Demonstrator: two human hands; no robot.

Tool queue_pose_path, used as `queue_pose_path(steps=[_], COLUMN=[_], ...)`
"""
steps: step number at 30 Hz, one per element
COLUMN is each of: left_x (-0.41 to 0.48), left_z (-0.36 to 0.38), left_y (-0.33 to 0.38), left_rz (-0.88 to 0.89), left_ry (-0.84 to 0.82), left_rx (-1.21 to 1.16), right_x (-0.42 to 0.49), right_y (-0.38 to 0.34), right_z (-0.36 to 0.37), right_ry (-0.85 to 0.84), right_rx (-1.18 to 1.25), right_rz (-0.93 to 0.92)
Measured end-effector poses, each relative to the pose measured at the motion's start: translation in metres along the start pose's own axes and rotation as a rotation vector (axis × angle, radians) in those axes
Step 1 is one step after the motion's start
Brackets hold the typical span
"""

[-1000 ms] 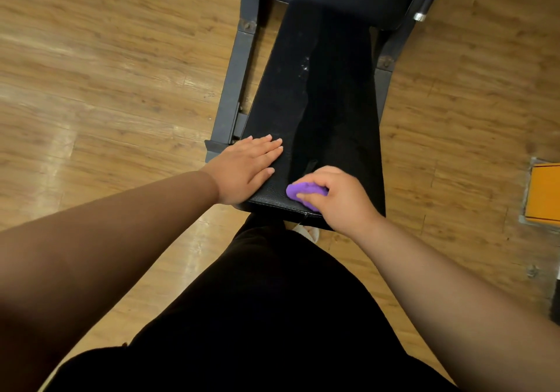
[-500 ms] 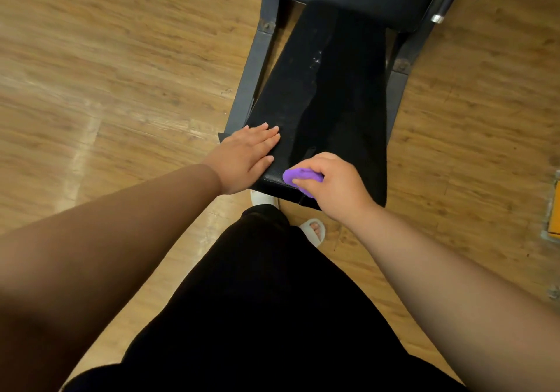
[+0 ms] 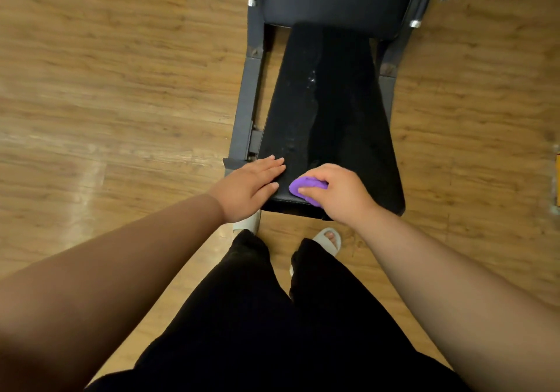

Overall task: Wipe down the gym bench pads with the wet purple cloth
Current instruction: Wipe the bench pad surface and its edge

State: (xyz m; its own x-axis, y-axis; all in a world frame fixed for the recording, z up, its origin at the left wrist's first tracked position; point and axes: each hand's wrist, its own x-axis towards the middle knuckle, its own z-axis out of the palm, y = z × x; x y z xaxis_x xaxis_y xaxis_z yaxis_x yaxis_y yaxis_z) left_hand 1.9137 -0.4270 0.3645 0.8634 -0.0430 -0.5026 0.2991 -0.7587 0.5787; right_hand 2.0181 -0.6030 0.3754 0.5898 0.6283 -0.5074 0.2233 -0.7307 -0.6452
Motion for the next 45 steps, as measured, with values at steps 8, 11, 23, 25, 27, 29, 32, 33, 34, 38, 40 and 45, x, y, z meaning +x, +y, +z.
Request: queue_pose_path(steps=[8,11,23,25,27,29,32,33,34,38,40,45], left_x=[0.015,0.027,0.052,0.058,0.064,0.070,0.076,0.077,0.078,0.081,0.078,0.068], left_z=[-0.016,-0.012,-0.022,-0.021,-0.019,-0.017,-0.015,-0.015,-0.016,-0.015,-0.009,0.000], left_y=[0.014,0.023,0.025,0.027,0.028,0.031,0.032,0.030,0.027,0.016,0.016,0.017], left_rz=[0.164,0.199,0.258,0.287,0.288,0.286,0.330,0.333,0.334,0.298,0.328,0.415], left_ry=[-0.052,-0.082,-0.250,-0.254,-0.258,-0.283,-0.316,-0.312,-0.289,-0.163,-0.155,-0.096], left_rx=[-0.066,-0.125,-0.084,-0.051,-0.022,0.033,0.084,0.079,0.071,0.025,0.050,0.200], right_x=[-0.008,-0.021,-0.034,-0.037,-0.040,-0.043,-0.043,-0.042,-0.040,-0.031,-0.029,-0.029], right_y=[0.000,0.005,0.014,0.016,0.017,0.018,0.018,0.018,0.017,0.012,0.012,0.017], right_z=[0.000,0.005,0.044,0.049,0.054,0.061,0.071,0.074,0.075,0.080,0.082,0.082], right_ry=[0.095,0.180,0.641,0.652,0.689,0.714,0.717,0.727,0.746,0.839,0.858,0.885], right_rx=[0.083,0.095,0.030,0.002,0.014,0.008,-0.040,-0.042,-0.034,-0.016,-0.025,-0.042], right_rz=[0.100,0.104,0.296,0.277,0.298,0.329,0.355,0.368,0.381,0.417,0.420,0.390])
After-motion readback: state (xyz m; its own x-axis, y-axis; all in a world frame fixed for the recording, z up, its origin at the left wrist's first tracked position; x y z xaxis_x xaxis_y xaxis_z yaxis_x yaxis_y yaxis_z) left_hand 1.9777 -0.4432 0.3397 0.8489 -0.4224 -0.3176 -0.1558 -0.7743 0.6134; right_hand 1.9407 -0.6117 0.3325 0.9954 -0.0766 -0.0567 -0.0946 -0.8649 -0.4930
